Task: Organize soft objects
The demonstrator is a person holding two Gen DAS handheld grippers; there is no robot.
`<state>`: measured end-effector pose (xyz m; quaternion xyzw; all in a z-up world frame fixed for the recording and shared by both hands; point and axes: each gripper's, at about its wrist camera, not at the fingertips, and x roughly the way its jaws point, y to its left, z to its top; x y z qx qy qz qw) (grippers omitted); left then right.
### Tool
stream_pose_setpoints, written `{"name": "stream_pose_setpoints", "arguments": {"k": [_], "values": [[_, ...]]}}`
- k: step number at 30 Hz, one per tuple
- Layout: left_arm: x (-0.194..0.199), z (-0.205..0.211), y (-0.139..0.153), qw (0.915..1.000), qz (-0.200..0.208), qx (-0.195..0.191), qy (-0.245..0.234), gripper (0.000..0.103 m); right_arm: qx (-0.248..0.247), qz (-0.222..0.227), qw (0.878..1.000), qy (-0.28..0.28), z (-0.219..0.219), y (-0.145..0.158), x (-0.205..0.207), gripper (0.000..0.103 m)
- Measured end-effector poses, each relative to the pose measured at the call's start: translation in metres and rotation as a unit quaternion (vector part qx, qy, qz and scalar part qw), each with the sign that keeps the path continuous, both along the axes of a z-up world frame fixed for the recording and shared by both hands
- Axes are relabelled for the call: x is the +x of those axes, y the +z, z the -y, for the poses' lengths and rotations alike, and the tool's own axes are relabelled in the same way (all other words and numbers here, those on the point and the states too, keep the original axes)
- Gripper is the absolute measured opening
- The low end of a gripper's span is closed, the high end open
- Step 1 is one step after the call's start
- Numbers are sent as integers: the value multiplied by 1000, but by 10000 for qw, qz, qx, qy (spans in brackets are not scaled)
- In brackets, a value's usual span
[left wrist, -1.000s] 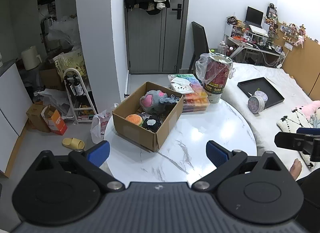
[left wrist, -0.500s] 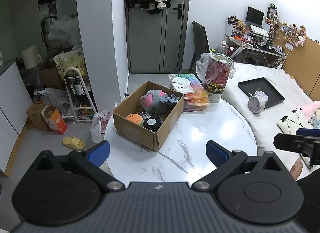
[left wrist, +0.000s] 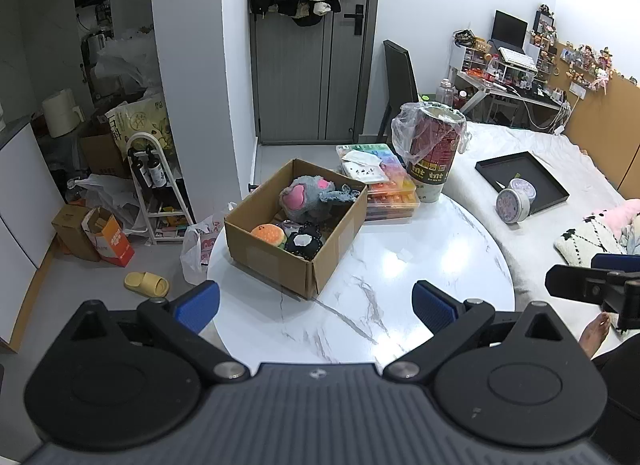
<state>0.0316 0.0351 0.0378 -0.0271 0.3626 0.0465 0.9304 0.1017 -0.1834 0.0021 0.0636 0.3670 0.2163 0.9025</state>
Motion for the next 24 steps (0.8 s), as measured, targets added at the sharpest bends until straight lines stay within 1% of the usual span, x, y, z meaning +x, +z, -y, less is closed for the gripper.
{"name": "stream_pose_setpoints", "arguments": {"k": [8, 18, 24], "values": [[0, 0, -13, 10000, -83, 31, 7, 102, 1, -66, 10000, 30, 1, -3, 1, 103], [9, 1, -15, 10000, -85, -44, -6, 102, 51, -174, 9998, -39, 5, -9, 8, 103], [17, 2, -12, 9999, 4, -131, -55, 102, 88, -182, 9998, -78, 6, -10, 14, 103]]}}
